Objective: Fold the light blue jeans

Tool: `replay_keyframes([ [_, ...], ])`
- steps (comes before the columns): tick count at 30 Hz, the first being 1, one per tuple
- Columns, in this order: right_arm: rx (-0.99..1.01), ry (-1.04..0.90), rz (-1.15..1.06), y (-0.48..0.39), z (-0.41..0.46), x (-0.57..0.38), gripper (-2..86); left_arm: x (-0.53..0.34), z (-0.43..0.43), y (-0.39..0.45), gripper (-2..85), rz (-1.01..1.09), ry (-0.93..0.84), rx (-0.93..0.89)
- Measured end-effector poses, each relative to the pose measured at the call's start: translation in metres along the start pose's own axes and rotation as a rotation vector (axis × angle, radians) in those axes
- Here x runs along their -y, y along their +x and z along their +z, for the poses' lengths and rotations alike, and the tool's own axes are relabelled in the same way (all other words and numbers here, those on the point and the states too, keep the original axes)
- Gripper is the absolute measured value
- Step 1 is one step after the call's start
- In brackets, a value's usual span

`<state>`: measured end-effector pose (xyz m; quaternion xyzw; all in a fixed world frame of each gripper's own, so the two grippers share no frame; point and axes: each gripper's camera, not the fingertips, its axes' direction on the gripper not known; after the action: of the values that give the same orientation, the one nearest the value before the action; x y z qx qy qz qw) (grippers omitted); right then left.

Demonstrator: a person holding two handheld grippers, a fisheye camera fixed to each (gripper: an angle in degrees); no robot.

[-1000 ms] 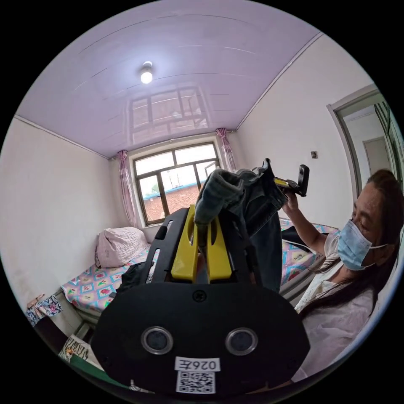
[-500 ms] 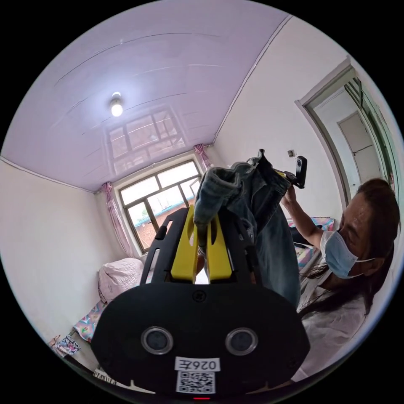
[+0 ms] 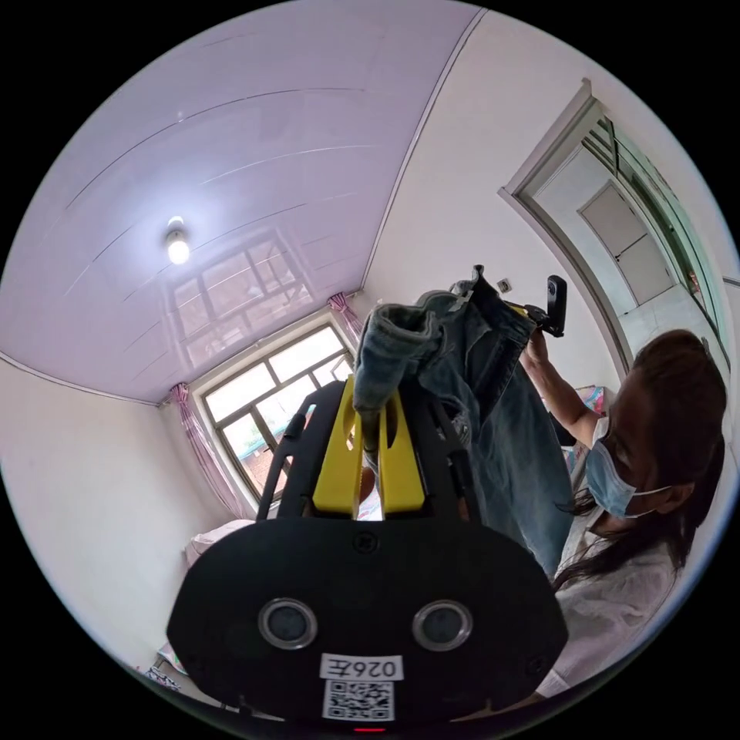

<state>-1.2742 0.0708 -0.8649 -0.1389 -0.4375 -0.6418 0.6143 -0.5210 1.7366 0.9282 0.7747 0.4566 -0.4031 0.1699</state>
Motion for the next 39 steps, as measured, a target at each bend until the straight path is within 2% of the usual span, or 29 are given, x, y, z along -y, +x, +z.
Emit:
replay_keyframes([
  [10, -0.045, -0.040, 0.001, 0.000, 0.026, 0.001, -1.5, -0.027, 0.043, -0.014, -0.5, -0.003, 0.002, -0.048],
  [19, -0.058, -0.115, -0.015, 0.017, 0.069, -0.048, -1.5, -0.092, 0.148, -0.060, -0.5, -0.094, -0.011, -0.146],
  [29, -0.083, -0.176, 0.033, 0.103, 0.135, -0.171, -1.5, -0.157, 0.353, -0.114, -0.4, -0.131, -0.083, -0.254],
  [35, 0.035, -0.214, 0.144, 0.204, 0.197, -0.268, -1.4, -0.206, 0.475, -0.150, -0.3, -0.253, -0.083, -0.309],
  [37, 0.078, -0.216, 0.173, 0.242, 0.217, -0.310, -1.4, -0.215, 0.512, -0.157, 0.0, -0.228, -0.096, -0.288],
  [39, 0.058, -0.220, 0.180, 0.271, 0.238, -0.344, -1.4, -0.224, 0.588, -0.182, 0.8, -0.218, -0.122, -0.274],
])
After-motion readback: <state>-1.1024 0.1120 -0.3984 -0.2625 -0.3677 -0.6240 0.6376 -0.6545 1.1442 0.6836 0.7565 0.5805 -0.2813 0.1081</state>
